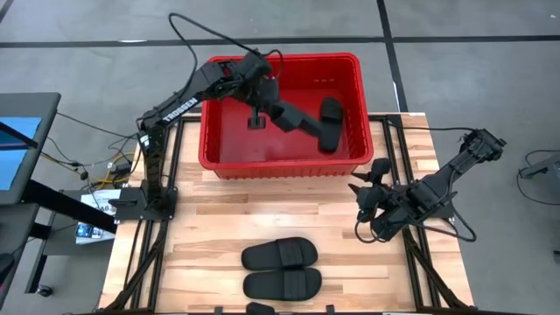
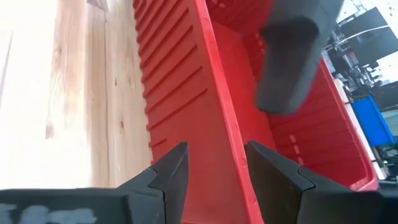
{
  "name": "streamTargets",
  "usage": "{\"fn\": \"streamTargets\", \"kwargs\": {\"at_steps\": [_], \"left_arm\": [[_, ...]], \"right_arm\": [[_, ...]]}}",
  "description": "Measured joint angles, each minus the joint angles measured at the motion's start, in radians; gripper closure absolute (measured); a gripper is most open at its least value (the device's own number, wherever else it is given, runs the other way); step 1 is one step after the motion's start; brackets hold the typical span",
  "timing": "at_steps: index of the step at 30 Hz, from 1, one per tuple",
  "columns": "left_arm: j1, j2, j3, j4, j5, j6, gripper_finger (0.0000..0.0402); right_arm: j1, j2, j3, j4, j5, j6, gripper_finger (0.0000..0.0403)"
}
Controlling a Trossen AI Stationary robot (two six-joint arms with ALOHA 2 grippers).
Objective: Pick and place slides into bin
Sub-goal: Put the black slide into the container
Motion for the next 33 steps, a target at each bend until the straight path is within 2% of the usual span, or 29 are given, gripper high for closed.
{"fn": "streamTargets", "kwargs": {"at_steps": [3, 8, 12, 16, 23, 33], "left_arm": [[0.002, 0.001, 0.000, -0.022, 0.048, 0.010, 0.0381], [-0.009, 0.061, 0.000, -0.052, 0.035, 0.045, 0.0381], [-0.012, 0.144, 0.056, -0.087, -0.015, 0.076, 0.0381], [0.002, 0.169, 0.050, -0.050, 0.013, 0.120, 0.0381], [0.004, 0.176, 0.054, -0.002, 0.034, 0.161, 0.0381], [0.004, 0.195, 0.054, -0.080, 0.025, 0.234, 0.0381]], "right_arm": [[0.000, 0.000, 0.000, -0.002, 0.002, 0.000, 0.0250], [0.000, 0.000, 0.000, -0.002, 0.003, 0.000, 0.0252], [-0.015, 0.000, 0.000, -0.002, 0.002, 0.013, 0.0252], [-0.030, 0.000, 0.000, -0.001, -0.005, 0.018, 0.0251], [-0.044, 0.000, 0.000, 0.000, -0.023, 0.019, 0.0254], [-0.046, 0.000, 0.000, 0.004, -0.023, 0.034, 0.0255]]}}
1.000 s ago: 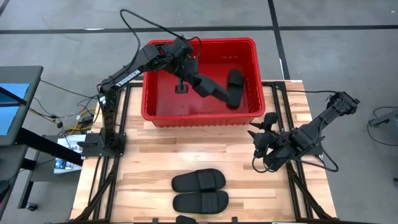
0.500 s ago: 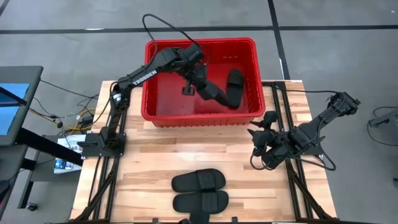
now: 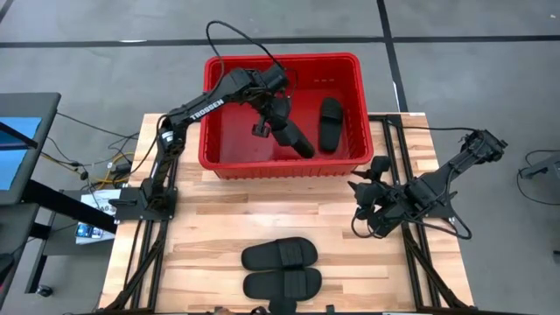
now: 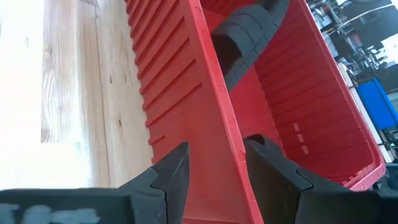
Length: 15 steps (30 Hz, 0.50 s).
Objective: Pick and place slides into bin
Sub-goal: Put the black slide into the container
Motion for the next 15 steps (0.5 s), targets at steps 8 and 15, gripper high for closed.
{"fn": "streamTargets", "kwargs": {"at_steps": [8, 15], "left_arm": [[-0.015, 0.003, 0.000, 0.075, -0.003, 0.092, 0.0381], [-0.011, 0.075, 0.001, 0.118, -0.040, 0.101, 0.0381]], "right_arm": [[0.000, 0.000, 0.000, 0.004, 0.000, 0.001, 0.0258], [0.000, 0.000, 0.000, 0.004, 0.000, 0.001, 0.0258]]}}
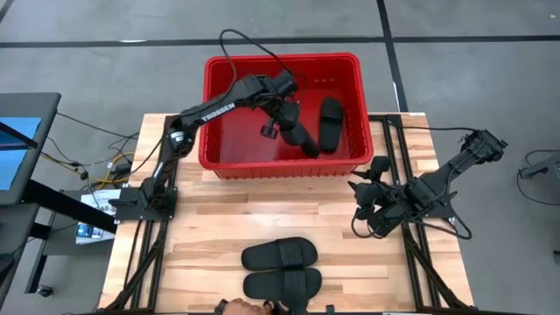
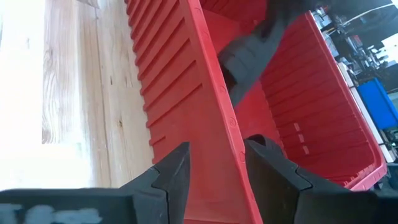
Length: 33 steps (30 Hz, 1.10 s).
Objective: Pick and place slides into bin
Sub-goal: Put the black slide into the container
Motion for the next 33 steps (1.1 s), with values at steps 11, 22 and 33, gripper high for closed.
{"fn": "streamTargets", "kwargs": {"at_steps": [11, 22, 33], "left_arm": [[0.028, 0.043, -0.001, 0.104, 0.056, -0.085, 0.0381], [0.028, 0.042, -0.001, 0.067, -0.017, -0.054, 0.0381], [0.021, -0.072, -0.001, 0.017, -0.048, -0.114, 0.0381]], "right_arm": [[-0.002, 0.000, 0.000, 0.006, 0.000, 0.008, 0.0261], [-0.002, 0.000, 0.000, 0.006, 0.000, 0.017, 0.0262], [-0.027, 0.000, 0.000, 0.002, 0.000, 0.025, 0.0265]]}}
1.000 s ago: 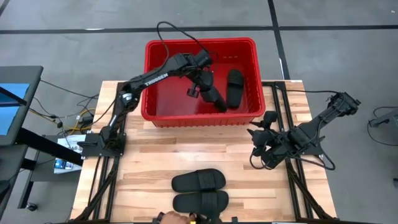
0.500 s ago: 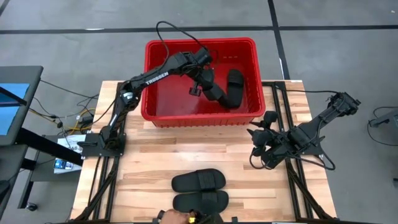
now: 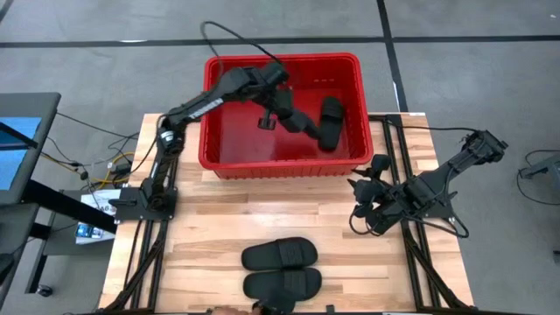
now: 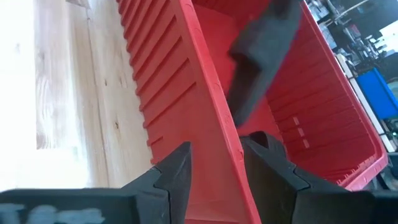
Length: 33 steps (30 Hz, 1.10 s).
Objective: Pick and place slides into bin
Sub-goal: Put the black slide into the container
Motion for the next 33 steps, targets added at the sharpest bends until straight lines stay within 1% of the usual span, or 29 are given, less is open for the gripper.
{"fn": "streamTargets", "kwargs": {"at_steps": [3, 6, 9, 12, 14, 18, 20, 23, 26, 30, 32, 33], "left_arm": [[0.007, -0.076, 0.000, 0.004, 0.053, -0.082, 0.0382], [0.008, -0.135, -0.001, 0.048, 0.116, -0.217, 0.0382], [0.001, -0.176, -0.001, 0.111, 0.118, -0.322, 0.0382], [-0.011, -0.206, -0.001, 0.130, 0.101, -0.386, 0.0382], [-0.017, -0.230, -0.001, 0.099, 0.102, -0.408, 0.0382], [-0.017, -0.304, -0.002, -0.024, 0.129, -0.423, 0.0382], [-0.017, -0.343, -0.017, -0.048, 0.137, -0.423, 0.0382], [-0.016, -0.421, -0.116, -0.025, 0.137, -0.418, 0.0382], [-0.009, -0.537, -0.307, 0.060, 0.133, -0.417, 0.0382], [0.025, -0.746, -0.641, 0.337, 0.143, -0.396, 0.0382], [0.054, -0.839, -0.767, 0.471, 0.149, -0.378, 0.0382], [0.065, -0.869, -0.810, 0.525, 0.154, -0.367, 0.0382]], "right_arm": [[-0.017, 0.000, 0.000, -0.002, 0.000, 0.000, 0.0266], [-0.035, 0.000, 0.000, -0.004, 0.000, 0.000, 0.0265], [-0.047, 0.000, 0.000, -0.003, 0.000, 0.000, 0.0264], [-0.054, 0.000, 0.000, -0.003, 0.000, 0.000, 0.0264], [-0.054, 0.000, -0.001, -0.003, 0.000, 0.000, 0.0266], [-0.054, 0.000, -0.001, -0.003, -0.004, 0.000, 0.0265], [-0.054, 0.000, -0.001, -0.003, -0.004, 0.000, 0.0264], [-0.054, 0.000, -0.001, -0.003, -0.004, 0.000, 0.0264], [-0.054, 0.000, -0.001, 0.000, -0.004, 0.001, 0.0266], [-0.054, 0.000, -0.002, 0.000, -0.005, 0.000, 0.0265], [-0.054, 0.000, -0.002, 0.000, -0.004, 0.001, 0.0264], [-0.054, 0.000, -0.002, 0.000, -0.005, 0.001, 0.0264]]}}
